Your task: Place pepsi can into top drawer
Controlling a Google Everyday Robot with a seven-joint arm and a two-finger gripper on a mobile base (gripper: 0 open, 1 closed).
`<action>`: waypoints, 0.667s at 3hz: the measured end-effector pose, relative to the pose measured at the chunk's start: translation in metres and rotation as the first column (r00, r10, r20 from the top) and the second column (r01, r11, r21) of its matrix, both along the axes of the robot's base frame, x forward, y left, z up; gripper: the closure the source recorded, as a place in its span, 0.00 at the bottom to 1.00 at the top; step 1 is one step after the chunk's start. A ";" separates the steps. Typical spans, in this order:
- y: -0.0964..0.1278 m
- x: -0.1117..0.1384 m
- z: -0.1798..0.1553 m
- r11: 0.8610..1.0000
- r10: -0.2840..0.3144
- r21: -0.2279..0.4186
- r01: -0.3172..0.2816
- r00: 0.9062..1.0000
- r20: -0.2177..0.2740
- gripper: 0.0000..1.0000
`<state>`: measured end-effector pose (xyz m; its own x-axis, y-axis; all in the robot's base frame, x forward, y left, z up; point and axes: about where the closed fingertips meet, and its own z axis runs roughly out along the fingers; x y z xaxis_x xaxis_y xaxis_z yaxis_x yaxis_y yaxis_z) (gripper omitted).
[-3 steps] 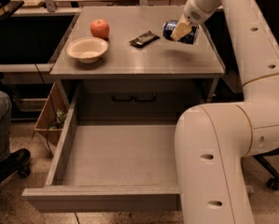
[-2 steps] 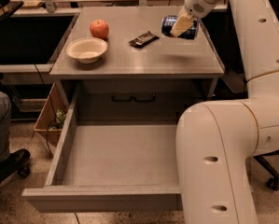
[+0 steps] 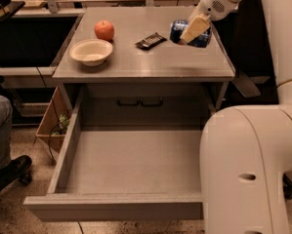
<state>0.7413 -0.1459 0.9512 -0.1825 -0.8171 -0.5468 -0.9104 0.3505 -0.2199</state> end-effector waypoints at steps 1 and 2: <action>0.000 -0.012 -0.004 0.999 -0.006 0.039 0.008 0.999 -0.041 1.00; 0.002 -0.008 -0.006 0.999 -0.009 0.045 0.011 0.999 -0.033 1.00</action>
Offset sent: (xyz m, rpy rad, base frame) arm -0.0159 -0.0036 -0.0004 0.0311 0.0433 -0.0037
